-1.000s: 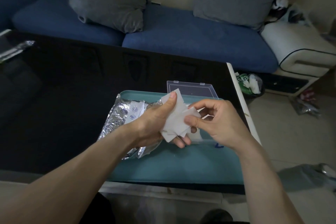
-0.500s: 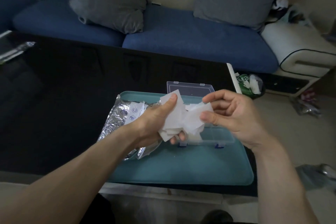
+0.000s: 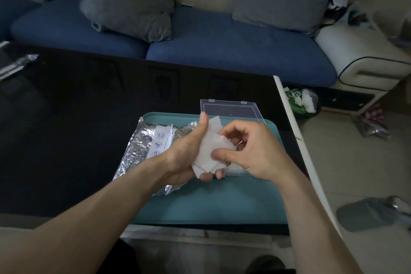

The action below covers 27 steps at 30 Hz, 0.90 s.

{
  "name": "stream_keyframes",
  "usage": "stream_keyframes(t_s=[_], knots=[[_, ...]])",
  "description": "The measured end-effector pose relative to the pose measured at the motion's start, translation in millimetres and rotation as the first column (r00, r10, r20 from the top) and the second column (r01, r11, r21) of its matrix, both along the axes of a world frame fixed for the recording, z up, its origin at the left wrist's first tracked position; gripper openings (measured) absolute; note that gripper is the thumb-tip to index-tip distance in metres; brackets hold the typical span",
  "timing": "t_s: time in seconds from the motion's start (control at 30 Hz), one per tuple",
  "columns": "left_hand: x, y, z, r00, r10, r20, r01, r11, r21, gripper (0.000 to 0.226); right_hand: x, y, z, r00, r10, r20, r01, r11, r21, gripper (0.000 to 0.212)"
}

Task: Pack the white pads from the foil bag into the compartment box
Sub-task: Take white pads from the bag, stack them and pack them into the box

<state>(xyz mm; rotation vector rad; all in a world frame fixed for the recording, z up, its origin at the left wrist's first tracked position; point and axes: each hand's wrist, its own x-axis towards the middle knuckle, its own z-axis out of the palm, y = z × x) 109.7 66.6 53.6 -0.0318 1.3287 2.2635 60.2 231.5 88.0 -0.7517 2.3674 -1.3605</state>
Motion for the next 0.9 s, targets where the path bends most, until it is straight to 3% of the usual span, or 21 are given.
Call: stream_keyframes(t_s=[0.17,0.3,0.37,0.47,0.63,0.9], knots=[[-2,1,1,0.993,0.117,0.03,-0.116,0.993,-0.024,0.083,-7,11,2,0.999,-0.002,0.035,0.006,0.996,-0.092,0.025],[-3,1,6,0.975,0.217,0.038,-0.216,0.976,-0.029,0.076,-16,29,12,0.971,0.007,0.241,0.096,0.904,-0.416,0.035],[-3,1,7,0.966,0.254,0.056,-0.254,0.967,-0.007,0.078,-19,36,15,0.941,0.059,0.333,0.122,0.86,-0.496,0.042],[-5,2,6,0.954,0.287,0.08,-0.292,0.955,0.057,0.083,-21,40,12,0.917,0.088,0.388,0.114,0.876,-0.468,0.052],[-2,3,9,0.974,0.213,0.072,-0.217,0.975,0.054,0.074,-19,32,1,0.911,0.103,0.4,0.059,0.926,-0.373,0.059],[3,5,11,0.974,0.192,0.122,-0.199,0.979,0.047,0.063,-11,18,-1,0.954,0.108,0.281,-0.055,0.98,-0.192,0.053]])
